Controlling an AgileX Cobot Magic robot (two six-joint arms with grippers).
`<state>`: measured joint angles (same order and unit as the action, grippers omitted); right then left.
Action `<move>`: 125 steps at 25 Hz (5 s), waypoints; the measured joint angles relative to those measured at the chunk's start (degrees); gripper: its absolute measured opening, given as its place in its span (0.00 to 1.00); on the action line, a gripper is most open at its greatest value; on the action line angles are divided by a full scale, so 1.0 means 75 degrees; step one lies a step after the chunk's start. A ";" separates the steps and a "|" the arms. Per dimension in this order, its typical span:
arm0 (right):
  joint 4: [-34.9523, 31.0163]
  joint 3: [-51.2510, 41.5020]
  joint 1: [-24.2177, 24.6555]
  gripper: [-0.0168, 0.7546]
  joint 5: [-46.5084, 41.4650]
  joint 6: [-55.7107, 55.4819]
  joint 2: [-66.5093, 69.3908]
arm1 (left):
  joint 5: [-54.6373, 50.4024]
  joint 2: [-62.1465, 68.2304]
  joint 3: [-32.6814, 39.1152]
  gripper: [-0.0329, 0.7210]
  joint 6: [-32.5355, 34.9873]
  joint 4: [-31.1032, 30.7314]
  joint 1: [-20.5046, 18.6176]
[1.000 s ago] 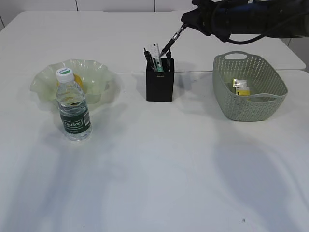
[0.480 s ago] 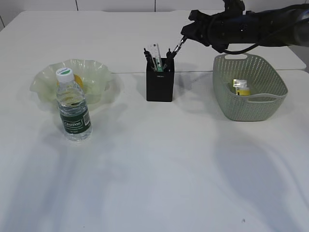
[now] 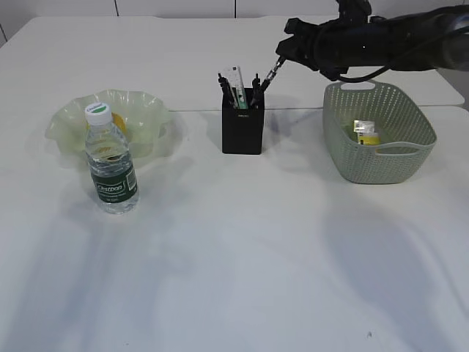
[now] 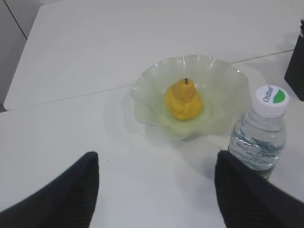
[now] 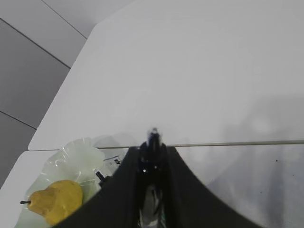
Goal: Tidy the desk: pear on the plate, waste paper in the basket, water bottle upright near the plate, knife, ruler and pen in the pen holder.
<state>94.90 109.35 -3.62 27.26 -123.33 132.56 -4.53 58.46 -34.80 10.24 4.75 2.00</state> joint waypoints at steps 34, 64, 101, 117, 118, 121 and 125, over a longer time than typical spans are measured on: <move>0.0142 0.0095 -0.0369 0.42 0.0268 -0.0062 0.0495 | 0.0004 0.0000 0.0000 0.76 0.0000 -0.0014 0.0000; 0.1478 -0.0344 0.0320 0.42 0.1814 -0.2512 -0.2264 | -0.2540 -0.2732 0.0000 0.76 0.0000 0.0211 0.0000; 0.1478 -0.3591 0.0320 0.42 0.2079 -0.2529 -0.6556 | -0.8685 -0.7744 -0.0562 0.74 -0.2260 -0.2196 0.0000; 0.1478 -0.5277 0.0320 0.42 0.2155 -0.2529 -0.8579 | -0.8281 -0.7744 0.0377 0.74 -0.2260 -0.2196 0.0000; 0.1478 -0.5387 0.0320 0.42 0.2157 -0.2529 -0.8716 | -0.8281 -0.7744 0.0408 0.74 -0.2260 -0.2196 0.0000; 0.1478 -0.5679 0.0320 0.42 0.2185 -0.2529 -0.9085 | -0.8192 -0.7744 0.0438 0.74 -0.2260 -0.2196 0.0000; 0.1478 -0.6038 0.0320 0.42 0.2215 -0.2529 -0.9636 | -0.7940 -0.7744 0.0561 0.74 -0.2260 -0.2196 0.0000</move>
<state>105.99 64.06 -1.22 43.88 -142.30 60.29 -64.08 0.38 -30.60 -6.71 -11.72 2.00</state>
